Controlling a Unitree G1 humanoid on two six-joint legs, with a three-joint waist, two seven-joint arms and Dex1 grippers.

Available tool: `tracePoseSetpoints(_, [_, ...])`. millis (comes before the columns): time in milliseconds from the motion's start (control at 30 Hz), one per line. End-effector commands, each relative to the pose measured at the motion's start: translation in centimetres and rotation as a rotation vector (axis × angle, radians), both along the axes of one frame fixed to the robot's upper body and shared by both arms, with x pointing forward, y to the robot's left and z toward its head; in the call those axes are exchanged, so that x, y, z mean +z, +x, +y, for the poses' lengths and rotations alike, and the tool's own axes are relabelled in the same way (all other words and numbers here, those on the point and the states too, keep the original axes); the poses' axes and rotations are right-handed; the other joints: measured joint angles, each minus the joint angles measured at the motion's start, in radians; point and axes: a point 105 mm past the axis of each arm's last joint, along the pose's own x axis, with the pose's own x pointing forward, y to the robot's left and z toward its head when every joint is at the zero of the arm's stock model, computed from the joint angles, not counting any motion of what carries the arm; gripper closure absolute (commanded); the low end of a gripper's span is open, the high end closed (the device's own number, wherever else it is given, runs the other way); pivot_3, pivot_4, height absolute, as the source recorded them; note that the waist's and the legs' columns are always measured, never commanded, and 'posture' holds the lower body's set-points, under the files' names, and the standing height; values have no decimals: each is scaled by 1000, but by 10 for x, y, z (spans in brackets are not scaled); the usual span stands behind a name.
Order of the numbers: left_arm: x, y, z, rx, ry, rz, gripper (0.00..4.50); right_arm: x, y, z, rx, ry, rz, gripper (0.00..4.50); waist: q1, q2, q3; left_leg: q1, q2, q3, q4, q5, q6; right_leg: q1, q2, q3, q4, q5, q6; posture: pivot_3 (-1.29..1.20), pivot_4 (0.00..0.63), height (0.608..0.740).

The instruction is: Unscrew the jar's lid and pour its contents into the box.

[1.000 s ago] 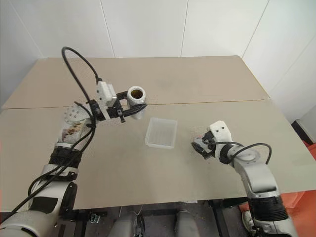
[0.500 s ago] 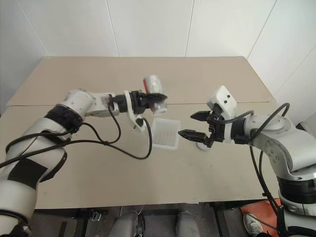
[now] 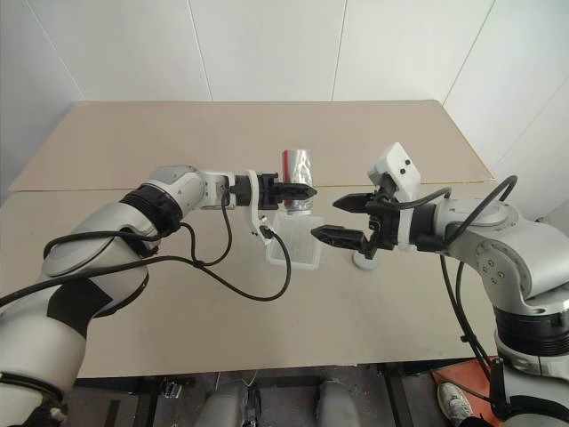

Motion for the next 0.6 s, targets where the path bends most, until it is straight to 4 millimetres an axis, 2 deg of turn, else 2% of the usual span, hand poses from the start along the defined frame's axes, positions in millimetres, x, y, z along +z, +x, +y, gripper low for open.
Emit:
tracePoseSetpoints(33, [28,6,7,112,-273,202,2508,10,-5,2,11,1,-76,29,0,0,0,0,0,0,0,0,0,0,0,0,0,0,0,0,150,740])
tracePoseSetpoints(167, [39,16,28,286,-683,660,2508,8,-6,0,-3,-2,-96,29,-5,0,0,0,1,0,1,0,0,0,-1,0,1,0,0,0,150,740])
tracePoseSetpoints(300, [56,38,54,409,-1237,1172,2508,8,-5,-2,-27,21,-103,29,-5,0,0,1,2,1,4,1,-1,0,-1,0,2,0,0,0,150,740])
tracePoseSetpoints(400, [57,47,74,456,-1571,1413,2508,7,-4,-1,-35,47,-98,29,-6,0,0,-3,2,-2,9,0,1,0,0,-2,3,0,0,0,150,740])
tracePoseSetpoints(433, [56,46,76,462,-1619,1457,2508,7,-5,-1,-36,50,-98,29,-6,0,0,-3,1,-2,9,0,2,1,0,-1,2,1,1,0,150,740])
tracePoseSetpoints(467, [54,43,79,498,-1591,1446,2508,7,-4,0,-36,54,-98,29,-6,0,0,-3,1,-4,9,-1,2,1,0,0,2,1,2,0,150,740])
tracePoseSetpoints(567, [50,34,84,486,-1601,1611,2508,8,-5,1,-35,64,-98,29,-8,0,0,-2,0,-5,9,-1,3,2,0,1,2,1,2,0,150,740])
tracePoseSetpoints(600, [52,33,86,492,-1605,1548,2508,8,-5,1,-34,65,-101,29,-7,0,0,-2,0,-5,9,-1,2,2,0,1,2,1,2,0,150,740])
